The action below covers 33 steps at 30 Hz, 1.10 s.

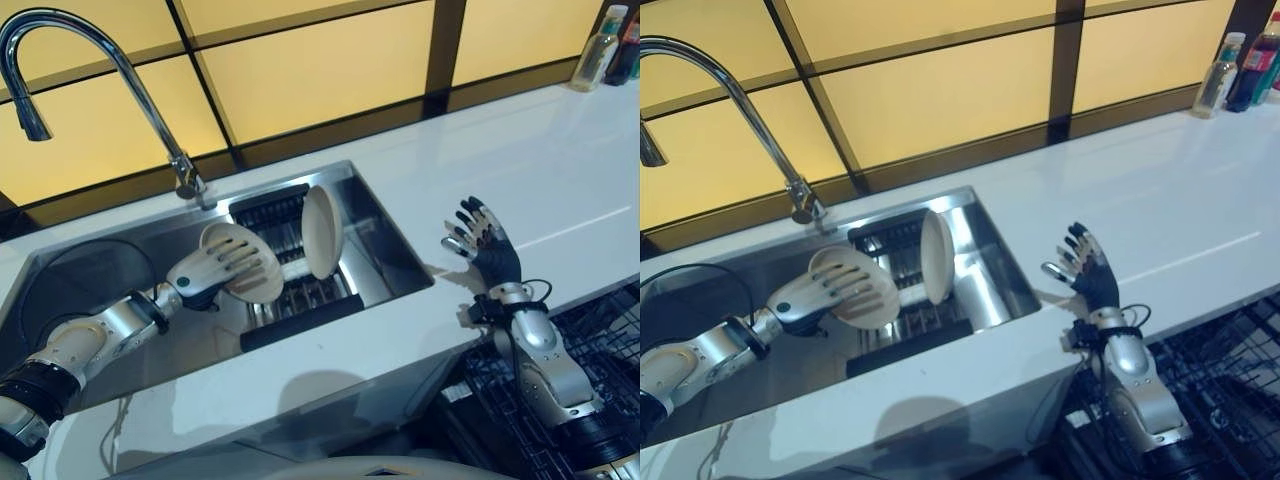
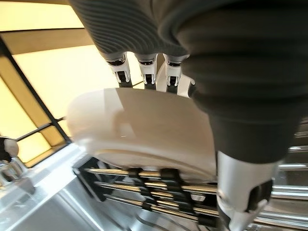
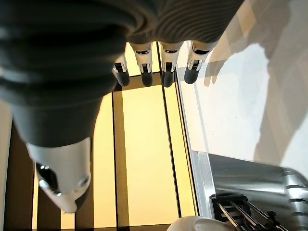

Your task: Pick up plates and place into dishwasher.

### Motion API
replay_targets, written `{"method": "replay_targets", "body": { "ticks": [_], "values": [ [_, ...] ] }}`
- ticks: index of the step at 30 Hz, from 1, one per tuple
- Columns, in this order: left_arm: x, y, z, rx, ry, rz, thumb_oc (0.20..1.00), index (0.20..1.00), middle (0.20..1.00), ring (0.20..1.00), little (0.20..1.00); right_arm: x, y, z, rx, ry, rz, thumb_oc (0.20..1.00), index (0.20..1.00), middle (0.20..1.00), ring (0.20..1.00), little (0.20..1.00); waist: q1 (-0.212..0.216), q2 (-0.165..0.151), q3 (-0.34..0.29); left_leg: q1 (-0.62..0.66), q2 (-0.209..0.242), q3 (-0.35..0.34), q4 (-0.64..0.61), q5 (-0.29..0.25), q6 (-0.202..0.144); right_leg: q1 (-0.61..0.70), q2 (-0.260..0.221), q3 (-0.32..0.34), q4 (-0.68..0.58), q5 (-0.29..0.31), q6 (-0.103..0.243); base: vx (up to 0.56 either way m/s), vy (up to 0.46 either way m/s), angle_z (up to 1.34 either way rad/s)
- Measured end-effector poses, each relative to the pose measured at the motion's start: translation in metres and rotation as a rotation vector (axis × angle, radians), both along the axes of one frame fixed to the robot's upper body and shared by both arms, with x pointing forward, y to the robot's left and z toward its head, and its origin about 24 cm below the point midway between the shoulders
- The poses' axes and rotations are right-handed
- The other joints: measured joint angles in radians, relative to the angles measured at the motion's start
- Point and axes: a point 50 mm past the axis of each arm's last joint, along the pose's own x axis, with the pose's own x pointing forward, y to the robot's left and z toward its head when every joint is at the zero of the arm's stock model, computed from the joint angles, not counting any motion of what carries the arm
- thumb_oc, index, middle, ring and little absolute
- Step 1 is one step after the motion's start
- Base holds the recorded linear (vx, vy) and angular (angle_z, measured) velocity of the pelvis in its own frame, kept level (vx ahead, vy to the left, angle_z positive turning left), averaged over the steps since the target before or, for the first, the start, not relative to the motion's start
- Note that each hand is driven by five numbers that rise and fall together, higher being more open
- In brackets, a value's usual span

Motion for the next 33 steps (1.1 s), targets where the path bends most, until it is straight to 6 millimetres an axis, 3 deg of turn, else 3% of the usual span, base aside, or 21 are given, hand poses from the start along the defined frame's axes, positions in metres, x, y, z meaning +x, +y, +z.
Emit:
{"method": "replay_targets", "body": {
  "ticks": [5, 7, 8, 14, 33],
  "values": [
    [0.004, 0.006, -0.007, 0.016, -0.054, 0.079, 1.0, 1.0, 1.0, 1.0, 1.0, 0.0, 0.0, 0.0, -0.002, 0.002, 0.001, 1.0, 1.0, 1.0, 1.0, 1.0, 0.0, 0.001, 0.001, 0.002, 0.0, 0.0, 0.0, 0.0, 0.0, 0.002, 0.0, 0.001, 0.0, 0.001, 0.0, 0.02, 0.018, 0.0],
    [0.006, 0.009, -0.012, 0.012, -0.065, 0.13, 0.57, 0.57, 0.57, 0.57, 0.57, 0.0, 0.0, -0.001, -0.002, 0.003, 0.0, 1.0, 1.0, 1.0, 1.0, 1.0, 0.0, 0.001, 0.003, 0.003, 0.0, 0.002, -0.002, 0.0, 0.0, 0.002, 0.0, 0.003, 0.0, 0.002, 0.0, 0.0, 0.0, 0.0],
    [0.006, 0.011, -0.015, 0.009, -0.071, 0.157, 0.2, 0.2, 0.2, 0.2, 0.2, 0.0, 0.0, -0.001, -0.002, 0.003, 0.0, 1.0, 1.0, 1.0, 1.0, 1.0, 0.0, 0.001, 0.004, 0.005, 0.0, 0.004, -0.002, 0.0, 0.0, 0.002, 0.0, 0.005, 0.0, 0.002, 0.0, 0.01, 0.016, -0.04],
    [0.009, 0.016, -0.023, -0.005, -0.11, 0.238, 0.2, 0.2, 0.2, 0.2, 0.2, 0.0, 0.0, -0.002, -0.009, 0.008, 0.001, 1.0, 1.0, 1.0, 1.0, 1.0, -0.004, -0.003, 0.028, 0.017, -0.002, 0.018, -0.004, 0.0, 0.001, 0.008, 0.001, 0.019, 0.0, 0.006, 0.001, 0.01, 0.002, -0.06],
    [0.008, 0.012, -0.03, -0.003, -0.115, 0.224, 0.2, 0.2, 0.2, 0.2, 0.2, -0.005, -0.003, -0.008, -0.013, 0.036, -0.006, 1.0, 1.0, 1.0, 1.0, 1.0, -0.021, -0.012, 0.024, 0.035, -0.002, 0.021, -0.005, 0.0, 0.0, 0.028, 0.002, 0.025, 0.0, 0.008, 0.0, 0.0, -0.001, 0.0]
  ]
}}
